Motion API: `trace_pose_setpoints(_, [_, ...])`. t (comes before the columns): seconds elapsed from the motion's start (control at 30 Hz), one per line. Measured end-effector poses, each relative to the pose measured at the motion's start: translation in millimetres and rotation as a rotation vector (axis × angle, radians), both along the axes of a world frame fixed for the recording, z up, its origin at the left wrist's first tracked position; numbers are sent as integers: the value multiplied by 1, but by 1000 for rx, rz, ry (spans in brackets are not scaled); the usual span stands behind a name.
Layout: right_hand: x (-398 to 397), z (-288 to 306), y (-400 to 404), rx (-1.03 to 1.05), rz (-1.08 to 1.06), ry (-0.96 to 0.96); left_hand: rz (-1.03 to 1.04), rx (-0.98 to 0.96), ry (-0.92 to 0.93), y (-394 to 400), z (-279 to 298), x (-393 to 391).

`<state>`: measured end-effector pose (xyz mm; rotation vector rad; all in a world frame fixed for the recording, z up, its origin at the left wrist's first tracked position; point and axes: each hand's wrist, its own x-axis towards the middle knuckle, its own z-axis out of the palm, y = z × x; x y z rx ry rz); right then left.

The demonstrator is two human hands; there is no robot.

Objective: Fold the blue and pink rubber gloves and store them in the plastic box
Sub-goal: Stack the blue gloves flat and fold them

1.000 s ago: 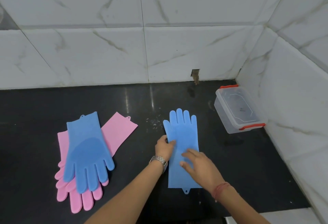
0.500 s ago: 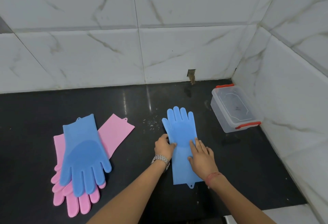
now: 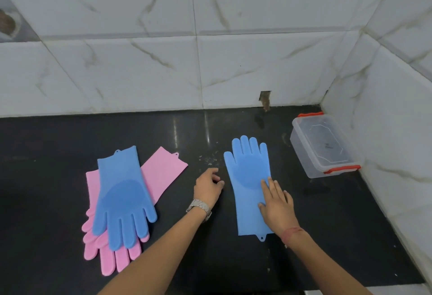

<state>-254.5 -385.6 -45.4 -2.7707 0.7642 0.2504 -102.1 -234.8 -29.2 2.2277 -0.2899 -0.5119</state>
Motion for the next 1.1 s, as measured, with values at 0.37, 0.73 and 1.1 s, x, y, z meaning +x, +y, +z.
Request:
trace_pose_setpoints(0.37, [27,5,54,11,199,-82,86,688,-302,163,11,17])
trace_pose_setpoints(0.73, [65,32,111,161,465,-132,261,423,-347,192,44,10])
trace_pose_setpoints(1.1, [71,69,128,207,673,-299,-432,168,-438,196,124,-8])
